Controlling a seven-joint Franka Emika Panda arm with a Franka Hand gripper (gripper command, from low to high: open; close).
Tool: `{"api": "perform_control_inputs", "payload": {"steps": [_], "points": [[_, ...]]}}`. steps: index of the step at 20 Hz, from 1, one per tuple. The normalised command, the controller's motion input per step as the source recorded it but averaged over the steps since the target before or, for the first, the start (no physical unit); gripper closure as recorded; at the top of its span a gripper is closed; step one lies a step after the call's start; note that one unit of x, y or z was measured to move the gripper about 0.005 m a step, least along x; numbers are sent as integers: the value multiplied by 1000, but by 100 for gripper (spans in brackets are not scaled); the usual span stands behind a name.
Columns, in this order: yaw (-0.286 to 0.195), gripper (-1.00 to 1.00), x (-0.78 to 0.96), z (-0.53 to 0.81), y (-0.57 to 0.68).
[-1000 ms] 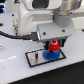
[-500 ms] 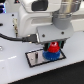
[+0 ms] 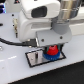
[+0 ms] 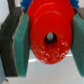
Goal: Insert the blue gear onto the right peg, followed by the red gear
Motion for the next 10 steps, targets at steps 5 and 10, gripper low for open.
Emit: {"api": "perform_control_inputs", "payload": {"steps": [5,10], "points": [[0,-100,60,-184,-19],[0,-100,5,77,11]]}}
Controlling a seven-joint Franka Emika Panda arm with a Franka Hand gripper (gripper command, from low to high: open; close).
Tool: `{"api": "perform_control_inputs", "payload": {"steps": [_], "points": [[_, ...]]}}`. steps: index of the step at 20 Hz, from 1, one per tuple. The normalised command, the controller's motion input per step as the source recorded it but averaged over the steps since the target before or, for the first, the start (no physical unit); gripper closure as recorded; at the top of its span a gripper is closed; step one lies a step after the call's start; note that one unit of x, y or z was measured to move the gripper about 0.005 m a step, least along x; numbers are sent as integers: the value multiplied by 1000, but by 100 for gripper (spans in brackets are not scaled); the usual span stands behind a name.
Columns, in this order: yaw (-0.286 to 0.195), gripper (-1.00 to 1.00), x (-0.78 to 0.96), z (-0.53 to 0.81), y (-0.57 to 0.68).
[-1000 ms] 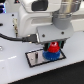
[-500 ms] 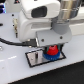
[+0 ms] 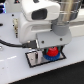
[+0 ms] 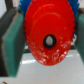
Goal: Insert the blue gear onto the right peg, followed by the red gear
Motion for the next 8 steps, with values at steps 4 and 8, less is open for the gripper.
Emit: {"api": "perform_control_inputs", "payload": {"steps": [4,8], "points": [[0,-100,-1,-78,22],[0,-100,14,597,149]]}}
